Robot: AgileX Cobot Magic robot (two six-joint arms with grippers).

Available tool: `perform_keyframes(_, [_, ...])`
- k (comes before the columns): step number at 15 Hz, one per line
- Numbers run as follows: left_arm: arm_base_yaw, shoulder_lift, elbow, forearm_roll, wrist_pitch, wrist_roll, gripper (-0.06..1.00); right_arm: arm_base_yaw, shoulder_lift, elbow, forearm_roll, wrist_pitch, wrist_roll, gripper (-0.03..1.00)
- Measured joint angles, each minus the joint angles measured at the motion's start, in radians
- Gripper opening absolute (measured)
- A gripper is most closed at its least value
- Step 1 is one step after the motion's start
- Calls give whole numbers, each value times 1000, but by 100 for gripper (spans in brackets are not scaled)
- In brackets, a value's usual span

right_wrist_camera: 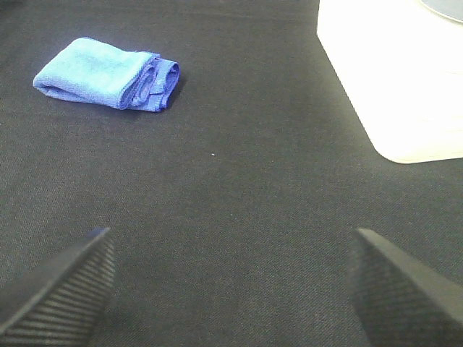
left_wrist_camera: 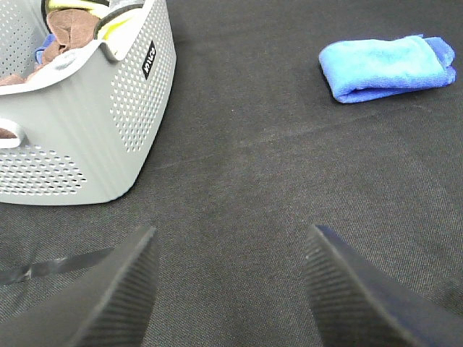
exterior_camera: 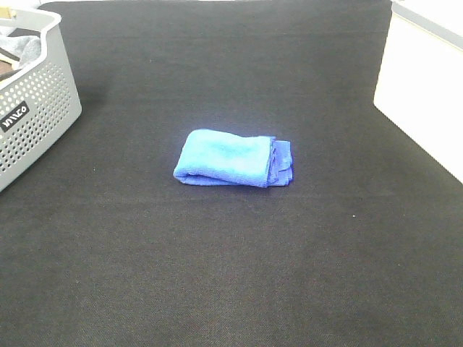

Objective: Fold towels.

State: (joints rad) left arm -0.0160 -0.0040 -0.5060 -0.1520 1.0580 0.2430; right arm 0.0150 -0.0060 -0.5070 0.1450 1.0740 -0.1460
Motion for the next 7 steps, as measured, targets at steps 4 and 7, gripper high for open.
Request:
perform_keyframes(4, [0,0,0,0,0,0,57,0,0,0,-1,0,0,82])
perform_keyframes(7, [0,0,0,0,0,0,57,0,0,0,-1,0,0,82])
